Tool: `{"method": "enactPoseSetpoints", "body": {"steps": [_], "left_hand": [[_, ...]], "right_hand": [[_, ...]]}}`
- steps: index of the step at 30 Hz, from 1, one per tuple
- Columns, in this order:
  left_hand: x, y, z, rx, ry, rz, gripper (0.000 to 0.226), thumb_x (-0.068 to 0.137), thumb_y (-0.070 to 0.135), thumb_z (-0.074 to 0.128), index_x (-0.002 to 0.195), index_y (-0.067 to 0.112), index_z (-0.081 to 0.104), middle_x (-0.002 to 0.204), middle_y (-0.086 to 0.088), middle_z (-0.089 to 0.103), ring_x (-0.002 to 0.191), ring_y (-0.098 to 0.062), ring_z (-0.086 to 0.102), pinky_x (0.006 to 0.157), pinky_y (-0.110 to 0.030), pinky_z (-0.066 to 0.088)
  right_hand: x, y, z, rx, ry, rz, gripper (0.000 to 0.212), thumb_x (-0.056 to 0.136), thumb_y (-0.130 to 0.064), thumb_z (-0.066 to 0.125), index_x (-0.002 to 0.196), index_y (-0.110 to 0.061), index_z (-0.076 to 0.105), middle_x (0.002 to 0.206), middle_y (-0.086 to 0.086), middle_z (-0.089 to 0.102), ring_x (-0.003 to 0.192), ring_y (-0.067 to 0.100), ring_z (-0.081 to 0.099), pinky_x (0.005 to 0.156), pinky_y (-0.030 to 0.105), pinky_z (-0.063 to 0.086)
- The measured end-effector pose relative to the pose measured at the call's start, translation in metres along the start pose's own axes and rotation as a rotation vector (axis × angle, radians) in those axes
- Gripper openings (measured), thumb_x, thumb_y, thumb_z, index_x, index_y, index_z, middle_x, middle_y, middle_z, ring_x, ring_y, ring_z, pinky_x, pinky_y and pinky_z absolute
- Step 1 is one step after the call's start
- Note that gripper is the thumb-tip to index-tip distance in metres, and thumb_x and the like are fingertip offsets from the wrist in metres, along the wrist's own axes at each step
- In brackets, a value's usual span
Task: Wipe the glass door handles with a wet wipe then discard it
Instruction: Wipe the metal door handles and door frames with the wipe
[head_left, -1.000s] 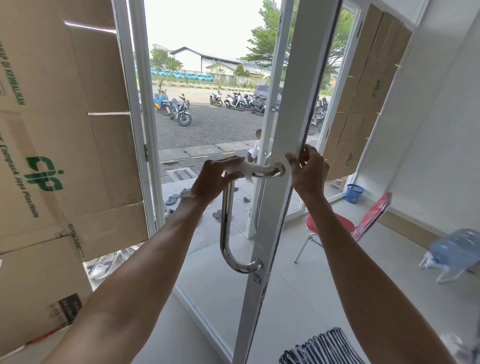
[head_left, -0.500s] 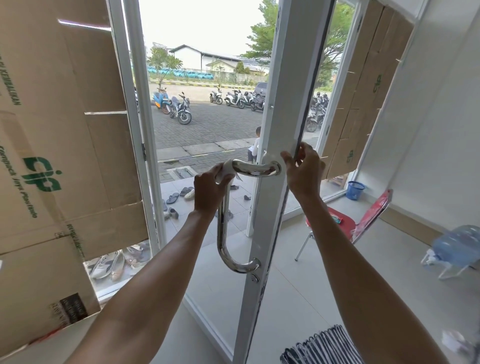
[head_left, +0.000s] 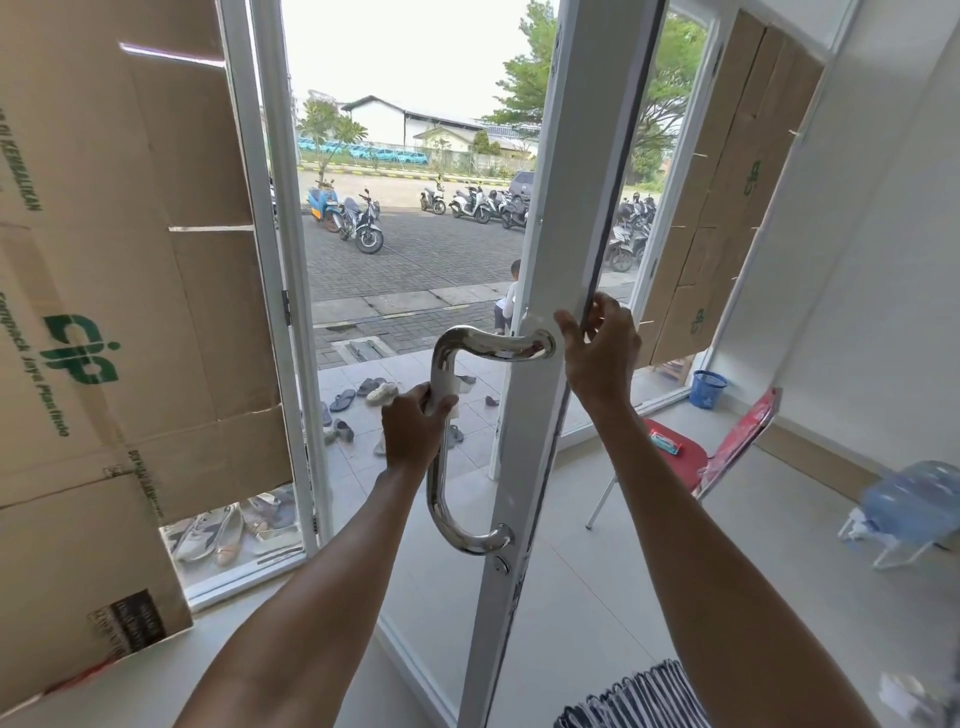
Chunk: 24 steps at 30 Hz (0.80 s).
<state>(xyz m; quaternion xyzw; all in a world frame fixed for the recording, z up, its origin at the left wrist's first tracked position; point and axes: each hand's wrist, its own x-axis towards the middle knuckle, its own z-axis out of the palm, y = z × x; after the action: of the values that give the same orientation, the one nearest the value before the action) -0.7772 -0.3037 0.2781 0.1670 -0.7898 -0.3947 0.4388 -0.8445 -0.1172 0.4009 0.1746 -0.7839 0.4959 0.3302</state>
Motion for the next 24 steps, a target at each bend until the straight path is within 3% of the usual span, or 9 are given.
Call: {"method": "enactPoseSetpoints", "body": {"steps": [4,9,14,17,21,24], "left_hand": [[0.005,0.012,-0.007,-0.011,-0.008,-0.053,0.027,0.081,0.027,0.078,0.093,0.002,0.076,0.080,-0.013,0.076,0.071,-0.025,0.070,0.067,-0.040,0.057],[0.025,0.035,-0.018,-0.073,0.117,0.007,0.029,0.087,0.037,0.070,0.076,0.010,0.071,0.062,-0.004,0.070,0.056,-0.018,0.059,0.056,-0.038,0.050],[0.021,0.037,-0.023,-0.025,0.146,0.059,0.019,0.082,0.024,0.075,0.092,0.008,0.074,0.075,-0.007,0.075,0.066,-0.022,0.066,0.059,-0.026,0.040],[0.007,0.024,-0.023,-0.003,0.145,0.028,0.020,0.081,0.020,0.078,0.091,0.004,0.075,0.075,-0.009,0.075,0.063,-0.019,0.064,0.058,-0.023,0.035],[-0.014,0.002,-0.020,0.027,0.076,-0.043,0.020,0.079,0.023,0.080,0.083,0.003,0.074,0.069,-0.008,0.072,0.059,-0.020,0.060,0.058,-0.027,0.036],[-0.028,-0.018,-0.018,0.060,-0.050,-0.162,0.022,0.081,0.023,0.079,0.085,0.002,0.076,0.075,-0.012,0.075,0.069,-0.028,0.069,0.058,-0.031,0.044]], "right_hand": [[-0.003,-0.003,-0.001,0.000,-0.007,-0.010,0.048,0.086,-0.042,0.067,0.119,-0.009,0.058,0.107,0.008,0.066,0.097,0.025,0.062,0.089,0.040,0.051],[-0.008,-0.006,-0.002,0.041,-0.008,0.002,0.047,0.083,-0.041,0.069,0.118,-0.011,0.058,0.109,0.004,0.068,0.099,0.022,0.064,0.091,0.037,0.050],[-0.014,-0.007,0.001,0.025,-0.001,0.038,0.058,0.083,-0.050,0.064,0.127,-0.014,0.054,0.118,0.001,0.064,0.107,0.019,0.061,0.094,0.040,0.048],[-0.016,-0.007,0.002,0.000,-0.012,0.027,0.058,0.082,-0.056,0.060,0.122,-0.015,0.057,0.117,0.003,0.063,0.106,0.021,0.061,0.092,0.044,0.050],[-0.018,-0.009,0.000,0.021,-0.019,0.027,0.055,0.082,-0.056,0.062,0.120,-0.015,0.059,0.114,0.002,0.063,0.102,0.019,0.062,0.090,0.043,0.051],[-0.019,-0.011,-0.001,0.024,-0.016,0.038,0.053,0.082,-0.054,0.063,0.119,-0.016,0.060,0.114,0.003,0.063,0.101,0.020,0.062,0.089,0.043,0.051]]}}
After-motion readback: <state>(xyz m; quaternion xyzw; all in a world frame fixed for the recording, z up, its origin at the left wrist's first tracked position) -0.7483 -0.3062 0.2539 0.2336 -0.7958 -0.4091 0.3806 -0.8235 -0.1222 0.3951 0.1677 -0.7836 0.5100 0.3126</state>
